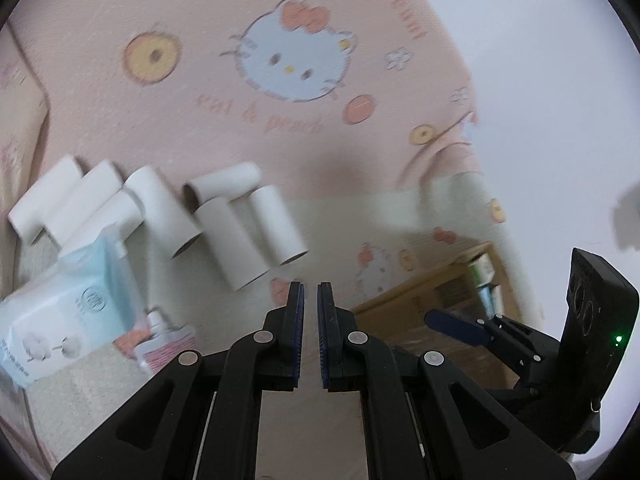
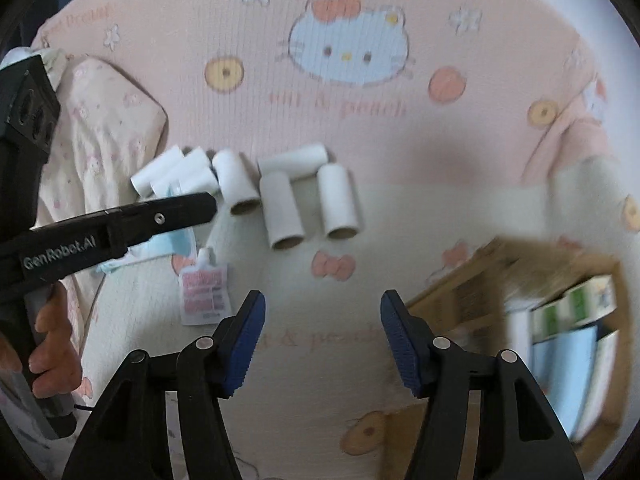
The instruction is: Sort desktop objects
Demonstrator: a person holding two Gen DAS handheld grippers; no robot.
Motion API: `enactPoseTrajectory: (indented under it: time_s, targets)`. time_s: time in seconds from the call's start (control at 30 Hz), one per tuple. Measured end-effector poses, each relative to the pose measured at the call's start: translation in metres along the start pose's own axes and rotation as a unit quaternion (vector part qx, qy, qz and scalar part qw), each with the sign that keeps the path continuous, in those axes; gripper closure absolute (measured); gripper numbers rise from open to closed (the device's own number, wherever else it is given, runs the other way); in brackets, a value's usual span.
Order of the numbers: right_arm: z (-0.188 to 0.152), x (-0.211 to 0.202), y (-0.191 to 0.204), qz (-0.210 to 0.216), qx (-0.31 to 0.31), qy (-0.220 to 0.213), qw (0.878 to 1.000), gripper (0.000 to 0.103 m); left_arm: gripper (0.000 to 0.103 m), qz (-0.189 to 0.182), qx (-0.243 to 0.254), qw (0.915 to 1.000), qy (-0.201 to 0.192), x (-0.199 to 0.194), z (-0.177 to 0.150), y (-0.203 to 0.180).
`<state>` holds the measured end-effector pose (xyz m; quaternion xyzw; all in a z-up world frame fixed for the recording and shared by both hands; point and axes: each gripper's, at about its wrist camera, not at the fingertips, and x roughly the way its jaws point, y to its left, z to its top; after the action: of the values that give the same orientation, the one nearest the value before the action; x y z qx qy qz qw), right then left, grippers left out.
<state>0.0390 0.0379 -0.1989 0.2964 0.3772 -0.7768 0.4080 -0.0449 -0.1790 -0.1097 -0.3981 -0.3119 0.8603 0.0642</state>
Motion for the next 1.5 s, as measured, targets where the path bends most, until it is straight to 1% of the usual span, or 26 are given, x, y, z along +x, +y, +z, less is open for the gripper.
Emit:
enactPoseTrajectory:
  time_s: [0.07,0.13,0.23,0.3,0.4,0.43,0.47,0.5,0.53,0.6,0.67,0.73,0.8,0.87,0.97,1.13,1.2,1.33,1.4,1.43,1.47,1.5]
  targets:
    - [-0.004,0.008,-0.001,0.005,0.004,-0.013,1.000,0.045,0.097,0.015,-0.003,0.9999,0.004,0.004,-0.006,0.007]
    - [-0.009,0.012,-0.001,0.012,0.011,-0.039,0.999,0.045,0.097,0.032,-0.003,0.9995,0.003,0.009,-0.010,0.012]
    - [-0.020,0.021,0.003,0.046,0.023,-0.086,0.995,0.045,0.097,0.066,-0.001,0.9978,0.004,0.019,-0.019,0.020]
    - [-0.028,0.030,0.008,0.071,0.024,-0.104,0.992,0.045,0.096,0.068,-0.012,0.9975,0.019,0.028,-0.024,0.027]
    - [-0.037,0.050,0.006,0.082,0.047,-0.101,0.990,0.045,0.095,0.041,-0.043,0.9977,0.034,0.038,-0.029,0.039]
    - [-0.039,0.055,0.003,0.092,0.054,-0.100,0.989,0.045,0.087,0.035,-0.052,0.9975,0.033,0.039,-0.030,0.042]
    - [-0.040,0.060,0.000,0.101,0.066,-0.102,0.987,0.045,0.075,0.031,-0.062,0.9971,0.032,0.041,-0.031,0.045]
    - [-0.041,0.065,-0.002,0.109,0.078,-0.103,0.986,0.045,0.067,0.030,-0.071,0.9966,0.031,0.043,-0.030,0.049]
    - [-0.042,0.070,-0.004,0.114,0.083,-0.101,0.985,0.045,0.056,0.028,-0.076,0.9962,0.032,0.045,-0.030,0.050]
    - [-0.040,0.081,-0.004,0.117,0.080,-0.092,0.986,0.045,0.054,0.016,-0.086,0.9957,0.033,0.050,-0.028,0.054]
    - [-0.038,0.091,-0.002,0.113,0.056,-0.088,0.988,0.045,0.045,0.002,-0.096,0.9948,0.034,0.056,-0.024,0.057]
    - [-0.036,0.096,-0.003,0.110,0.044,-0.087,0.989,0.045,0.042,-0.012,-0.114,0.9929,0.032,0.062,-0.021,0.061]
    - [-0.033,0.100,-0.005,0.118,0.043,-0.089,0.988,0.045,0.041,-0.028,-0.137,0.9896,0.036,0.068,-0.017,0.067]
    - [-0.031,0.105,-0.010,0.140,0.055,-0.099,0.984,0.045,0.041,-0.043,-0.162,0.9850,0.042,0.075,-0.014,0.073]
    - [-0.025,0.115,-0.011,0.136,0.061,-0.096,0.984,0.041,0.041,-0.044,-0.192,0.9789,0.052,0.088,-0.010,0.079]
    - [-0.014,0.122,-0.006,0.130,0.035,-0.111,0.985,0.041,0.042,-0.047,-0.207,0.9752,0.061,0.108,-0.003,0.080]
    - [-0.009,0.127,-0.007,0.134,0.044,-0.117,0.983,0.041,0.042,-0.041,-0.212,0.9742,0.065,0.116,-0.001,0.081]
    - [-0.005,0.138,-0.011,0.133,0.081,-0.107,0.982,0.041,0.042,-0.029,-0.232,0.9702,0.064,0.126,0.001,0.085]
    - [-0.005,0.143,-0.013,0.142,0.093,-0.103,0.980,0.041,0.042,-0.015,-0.234,0.9698,0.066,0.129,0.003,0.087]
    - [-0.004,0.145,-0.012,0.145,0.096,-0.100,0.980,0.041,0.043,-0.006,-0.232,0.9704,0.065,0.131,0.005,0.086]
    - [-0.003,0.148,-0.013,0.148,0.097,-0.096,0.980,0.041,0.053,0.006,-0.227,0.9718,0.063,0.133,0.008,0.086]
    - [-0.002,0.151,-0.013,0.153,0.097,-0.089,0.979,0.041,0.058,0.015,-0.219,0.9737,0.063,0.135,0.010,0.084]
